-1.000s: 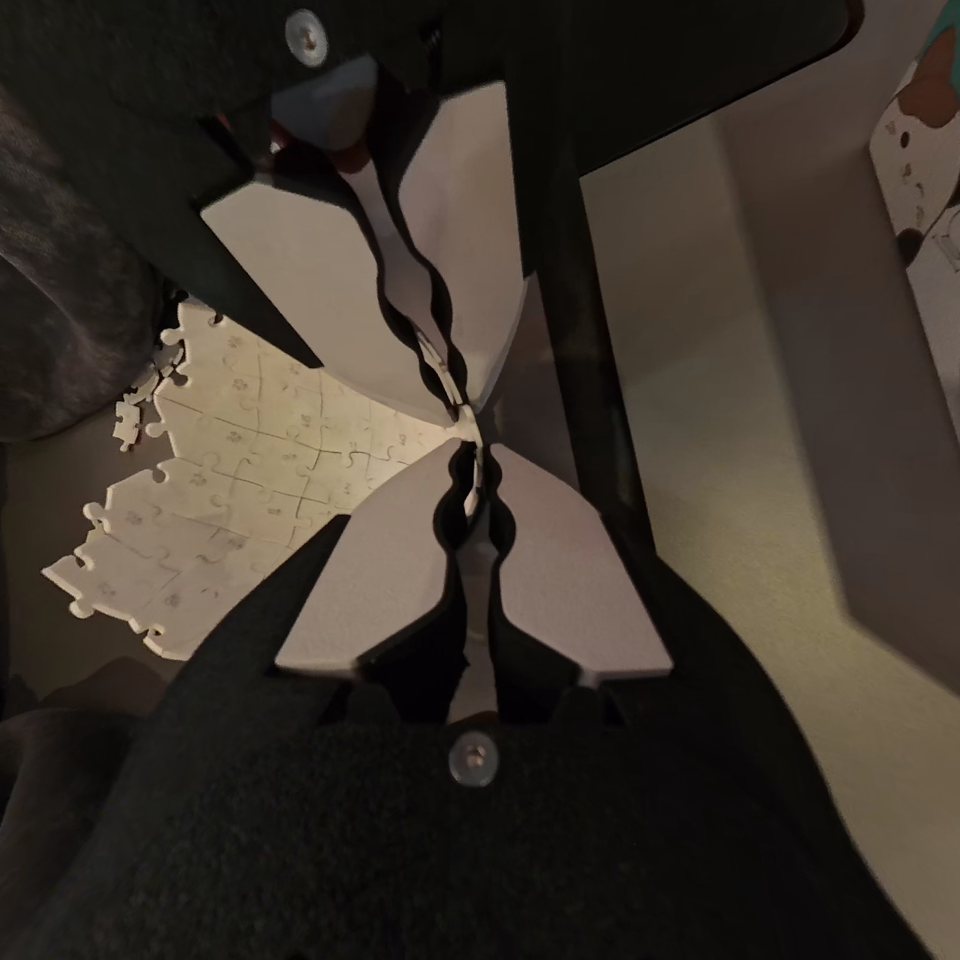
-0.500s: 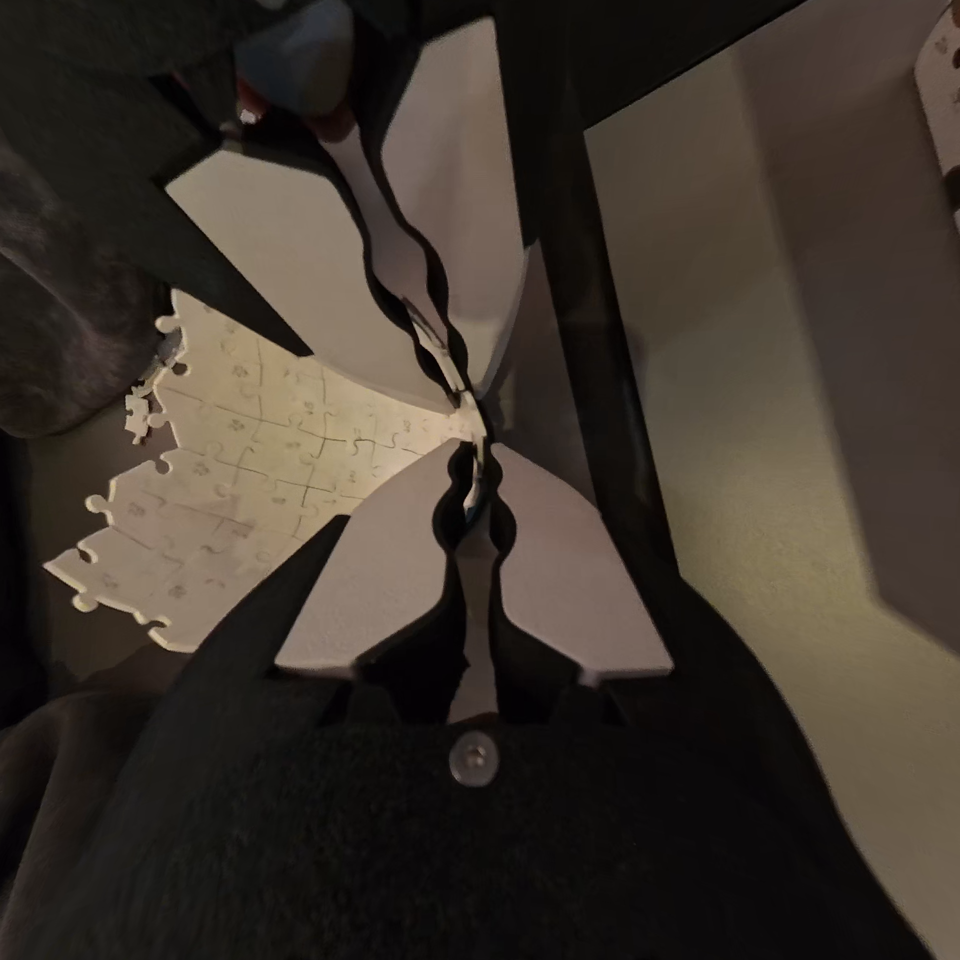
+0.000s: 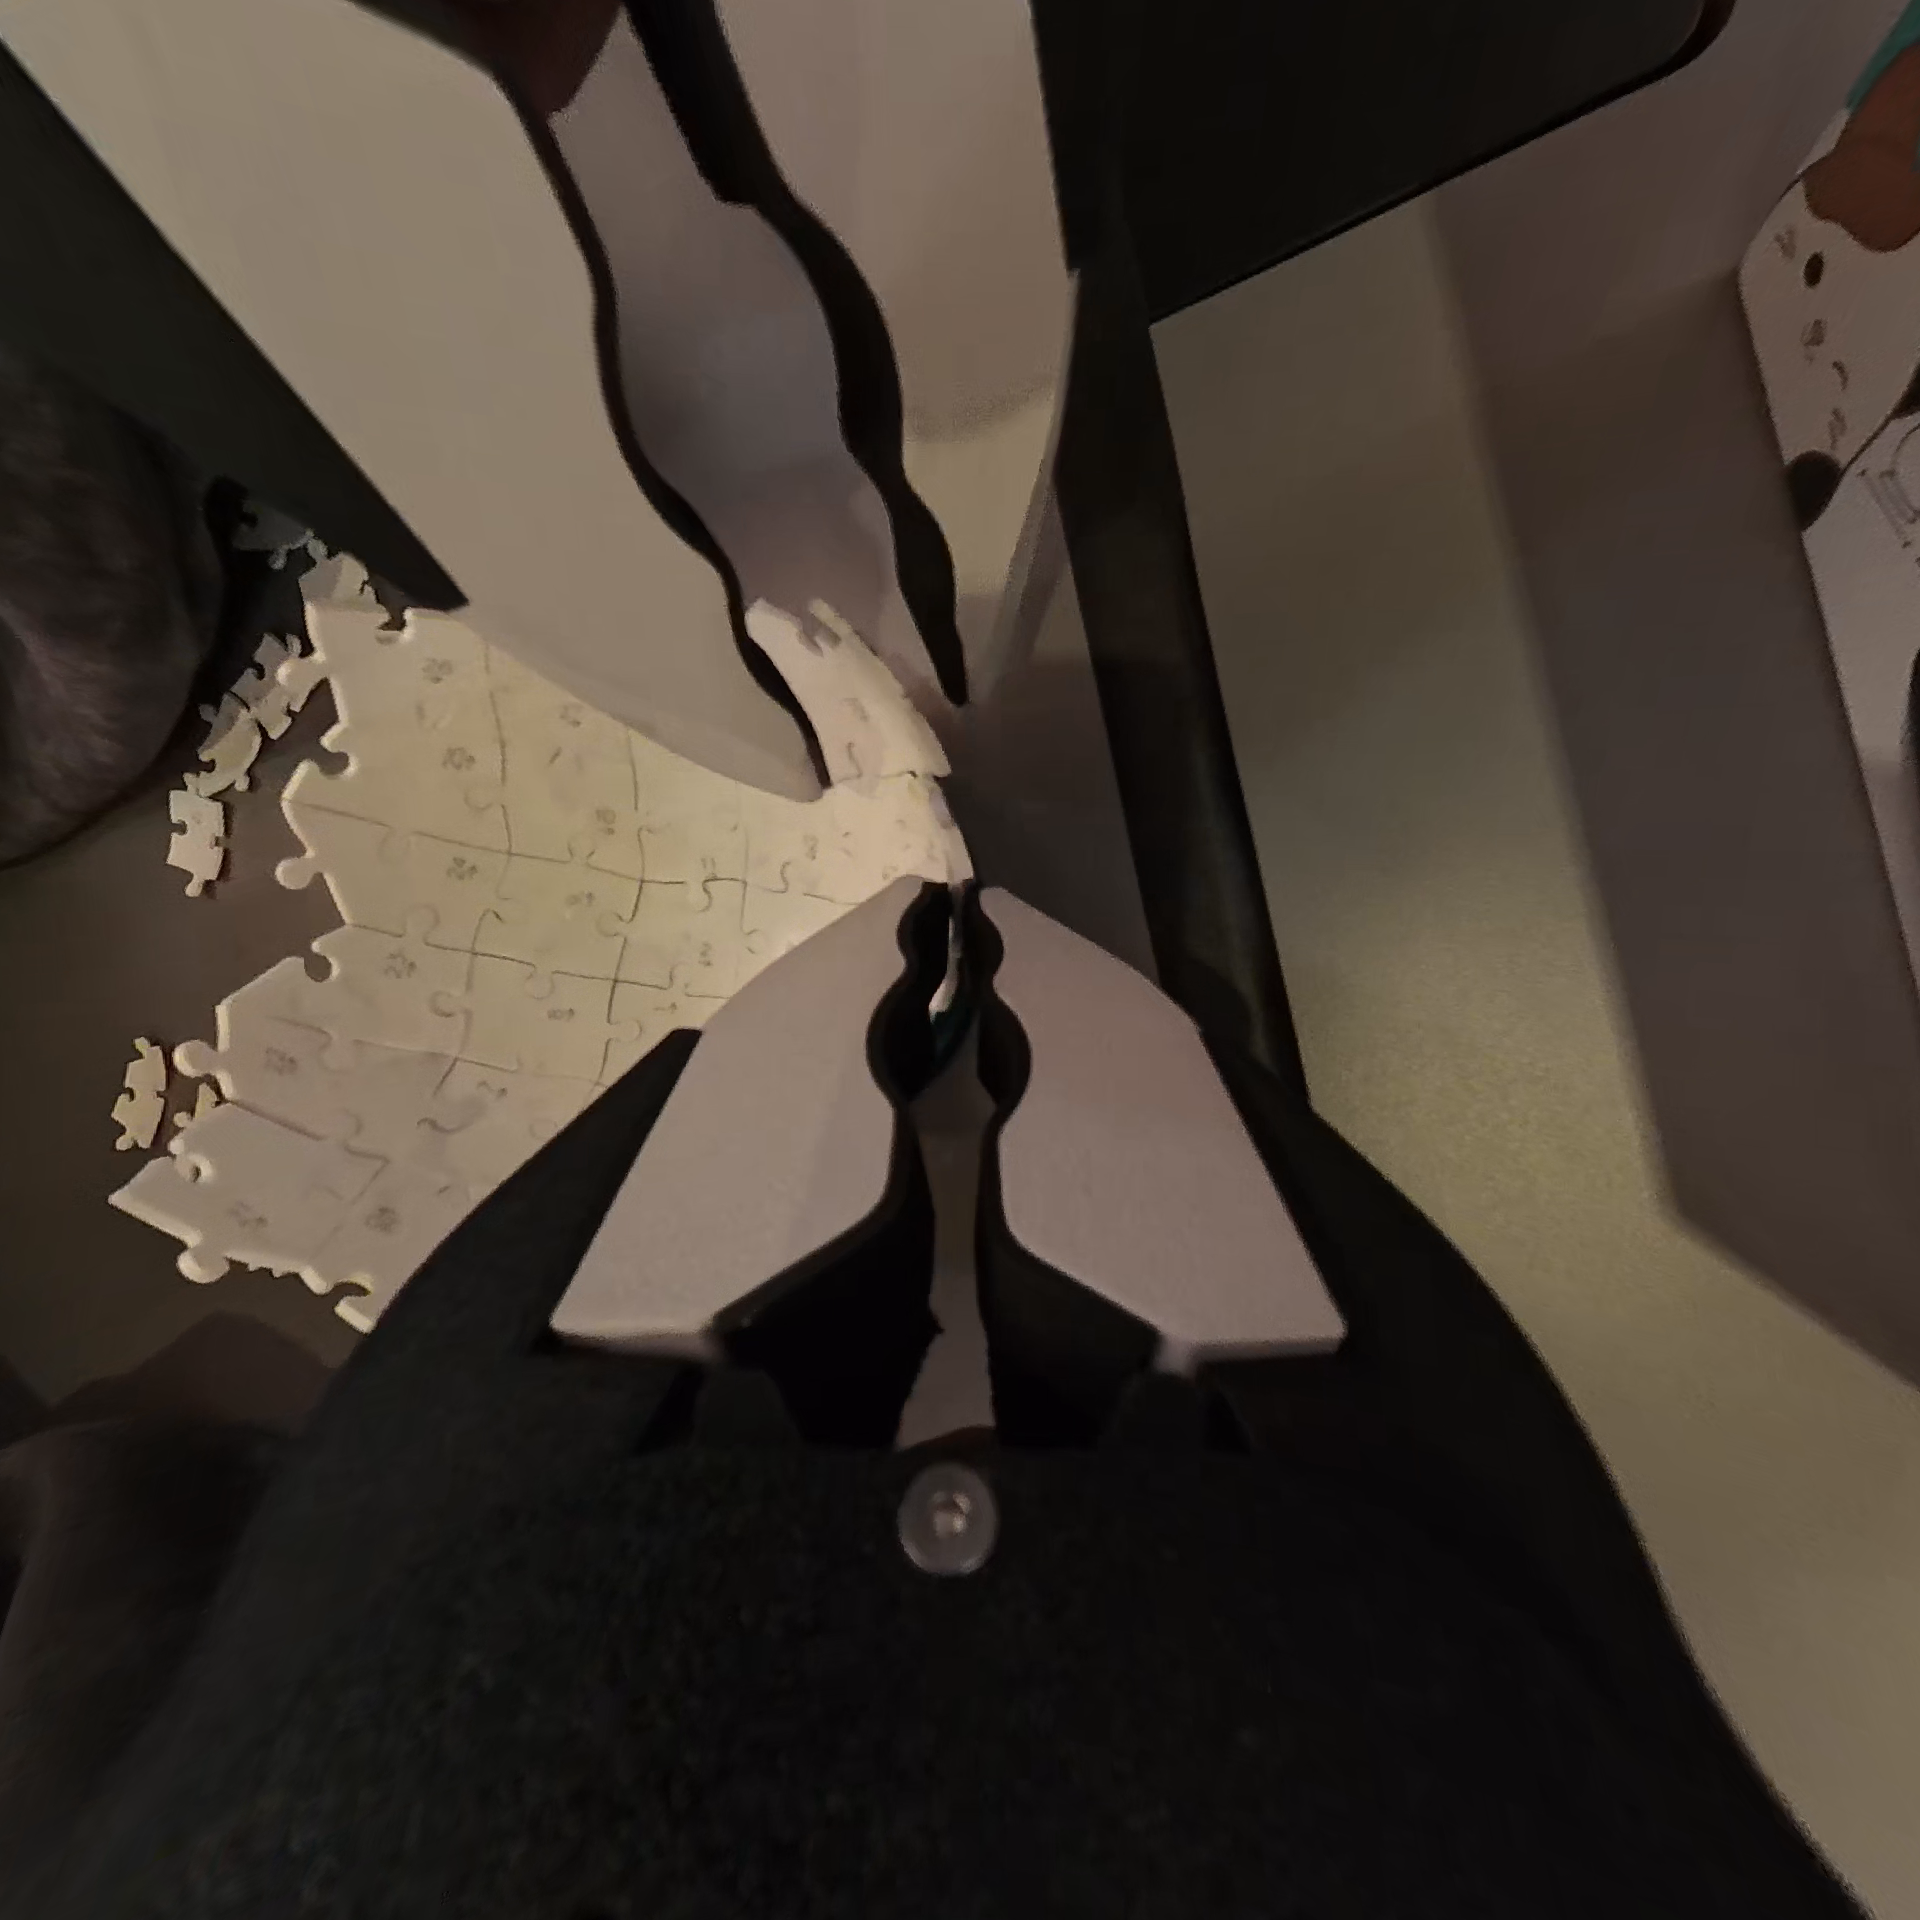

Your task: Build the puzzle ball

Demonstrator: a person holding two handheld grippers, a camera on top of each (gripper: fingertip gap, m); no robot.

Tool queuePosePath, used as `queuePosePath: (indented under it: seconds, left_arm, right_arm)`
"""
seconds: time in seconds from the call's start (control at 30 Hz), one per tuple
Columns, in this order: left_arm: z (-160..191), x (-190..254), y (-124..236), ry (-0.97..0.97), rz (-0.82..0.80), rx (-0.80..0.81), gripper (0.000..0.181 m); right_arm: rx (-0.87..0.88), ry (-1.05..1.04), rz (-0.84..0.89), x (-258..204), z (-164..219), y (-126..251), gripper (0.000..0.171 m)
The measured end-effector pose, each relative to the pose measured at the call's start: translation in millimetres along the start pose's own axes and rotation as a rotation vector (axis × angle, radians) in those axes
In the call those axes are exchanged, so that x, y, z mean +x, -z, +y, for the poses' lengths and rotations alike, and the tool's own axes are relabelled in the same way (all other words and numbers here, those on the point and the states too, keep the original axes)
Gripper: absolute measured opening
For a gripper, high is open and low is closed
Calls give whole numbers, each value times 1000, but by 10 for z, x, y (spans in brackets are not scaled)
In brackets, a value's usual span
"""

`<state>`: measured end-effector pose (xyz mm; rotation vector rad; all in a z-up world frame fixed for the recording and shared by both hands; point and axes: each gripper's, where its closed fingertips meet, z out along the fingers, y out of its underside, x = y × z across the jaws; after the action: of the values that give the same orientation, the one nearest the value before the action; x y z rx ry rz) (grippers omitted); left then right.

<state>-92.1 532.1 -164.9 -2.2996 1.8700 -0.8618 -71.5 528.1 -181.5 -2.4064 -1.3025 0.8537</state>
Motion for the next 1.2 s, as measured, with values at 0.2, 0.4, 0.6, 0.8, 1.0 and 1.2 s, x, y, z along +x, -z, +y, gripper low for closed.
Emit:
queuePosePath:
  seconds: [0.2, 0.4, 0.6, 0.8, 1.0, 1.2]
  left_arm:
    - [182, -5, -34, 30, -26, -111, 19]
    - [160, -37, -72, 14, -44, -115, 5]
    - [169, -47, -76, 16, -38, -113, 4]
    - [179, -55, -83, 31, -35, -118, 4]
    - [193, -46, -91, 26, -32, -128, 7]
    - [180, -40, -27, 43, -31, -111, 14]
  right_arm:
    - [3, 0, 3, 7, -4, 4, 3]
    - [8, -21, 12, 22, -22, 4, 3]
    - [7, -68, -1, 32, -17, -3, 3]
    - [16, -87, -21, 44, -10, -16, 4]
    - [3, -95, -16, 48, -6, -27, 4]
    - [-7, -106, -10, 62, 4, -34, 5]
